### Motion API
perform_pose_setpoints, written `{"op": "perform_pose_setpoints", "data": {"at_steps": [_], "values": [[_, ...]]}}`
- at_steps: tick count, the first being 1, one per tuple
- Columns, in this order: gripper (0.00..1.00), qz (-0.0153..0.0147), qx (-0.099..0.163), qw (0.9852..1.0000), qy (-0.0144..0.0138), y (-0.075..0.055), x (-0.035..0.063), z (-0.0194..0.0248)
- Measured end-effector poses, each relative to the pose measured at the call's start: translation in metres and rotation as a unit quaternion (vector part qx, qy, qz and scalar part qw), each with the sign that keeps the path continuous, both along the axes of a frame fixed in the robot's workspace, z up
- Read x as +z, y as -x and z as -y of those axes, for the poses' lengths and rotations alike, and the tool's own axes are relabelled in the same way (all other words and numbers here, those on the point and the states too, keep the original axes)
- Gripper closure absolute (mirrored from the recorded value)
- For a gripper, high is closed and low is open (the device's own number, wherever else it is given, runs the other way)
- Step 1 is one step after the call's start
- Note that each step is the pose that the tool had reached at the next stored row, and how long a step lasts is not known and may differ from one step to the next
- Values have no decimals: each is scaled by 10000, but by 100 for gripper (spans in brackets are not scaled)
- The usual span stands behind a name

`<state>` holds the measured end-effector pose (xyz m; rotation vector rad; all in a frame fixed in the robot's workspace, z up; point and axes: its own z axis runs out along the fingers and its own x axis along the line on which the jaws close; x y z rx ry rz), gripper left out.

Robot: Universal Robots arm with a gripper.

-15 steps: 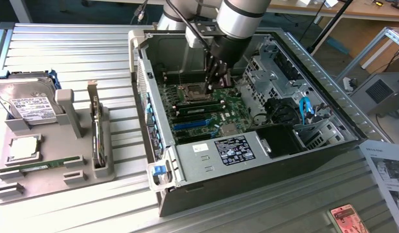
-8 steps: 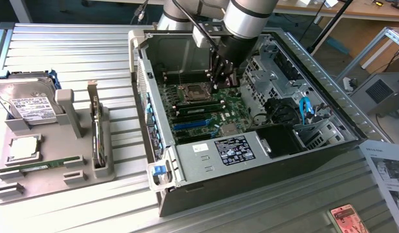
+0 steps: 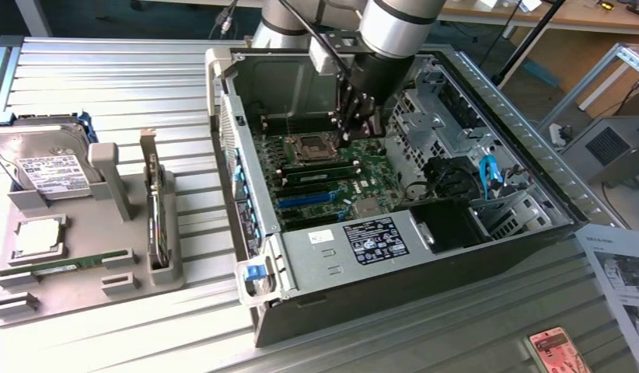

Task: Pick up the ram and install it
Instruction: 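Press down the ram until it locks into place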

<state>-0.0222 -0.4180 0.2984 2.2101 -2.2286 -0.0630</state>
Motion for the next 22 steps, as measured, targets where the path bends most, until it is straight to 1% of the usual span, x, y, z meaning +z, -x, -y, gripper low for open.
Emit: {"op": "perform_pose_setpoints", "data": {"at_steps": [6, 9, 22], "values": [[89, 0, 0, 10000, 0, -1, 174, 0], [89, 0, 0, 10000, 1, -1, 223, 0], [89, 0, 0, 10000, 0, -1, 228, 0]]}}
